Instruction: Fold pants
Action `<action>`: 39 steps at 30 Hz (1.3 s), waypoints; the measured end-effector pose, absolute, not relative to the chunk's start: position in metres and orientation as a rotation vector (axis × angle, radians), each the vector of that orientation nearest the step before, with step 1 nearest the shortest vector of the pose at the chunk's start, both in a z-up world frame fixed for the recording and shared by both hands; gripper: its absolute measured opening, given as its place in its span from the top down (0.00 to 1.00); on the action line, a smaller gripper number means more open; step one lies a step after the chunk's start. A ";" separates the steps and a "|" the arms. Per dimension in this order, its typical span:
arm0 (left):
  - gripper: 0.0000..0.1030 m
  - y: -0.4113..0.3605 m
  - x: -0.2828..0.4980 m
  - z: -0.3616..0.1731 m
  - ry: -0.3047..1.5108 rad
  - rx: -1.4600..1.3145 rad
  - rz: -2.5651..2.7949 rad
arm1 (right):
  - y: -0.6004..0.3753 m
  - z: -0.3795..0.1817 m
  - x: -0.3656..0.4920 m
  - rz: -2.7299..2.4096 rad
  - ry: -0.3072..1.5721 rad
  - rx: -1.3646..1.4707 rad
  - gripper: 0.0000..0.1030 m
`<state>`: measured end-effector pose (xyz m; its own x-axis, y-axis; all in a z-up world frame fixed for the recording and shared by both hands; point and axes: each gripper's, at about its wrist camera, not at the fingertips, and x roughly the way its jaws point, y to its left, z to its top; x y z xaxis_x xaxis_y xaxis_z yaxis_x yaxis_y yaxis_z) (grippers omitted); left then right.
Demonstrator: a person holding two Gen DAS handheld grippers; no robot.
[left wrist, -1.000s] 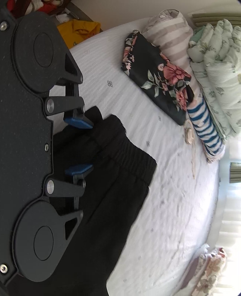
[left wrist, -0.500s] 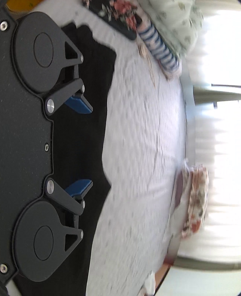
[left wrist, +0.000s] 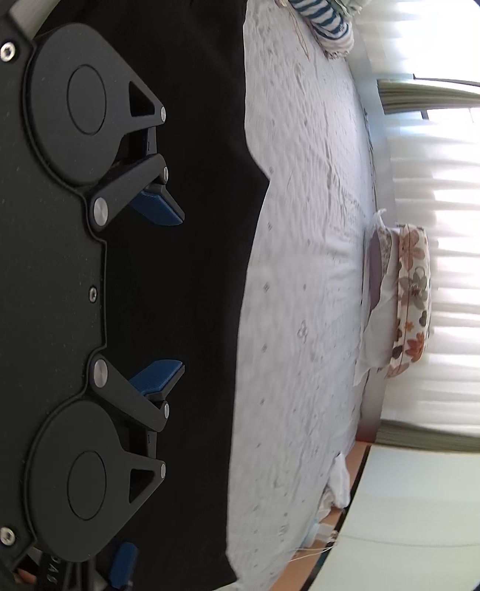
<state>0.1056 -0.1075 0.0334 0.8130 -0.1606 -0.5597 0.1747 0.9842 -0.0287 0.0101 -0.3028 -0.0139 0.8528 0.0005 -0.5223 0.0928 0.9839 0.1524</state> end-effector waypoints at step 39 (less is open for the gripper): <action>0.17 -0.189 0.031 0.019 0.532 0.154 -0.329 | -0.493 -0.009 -0.079 -0.610 0.224 0.536 0.06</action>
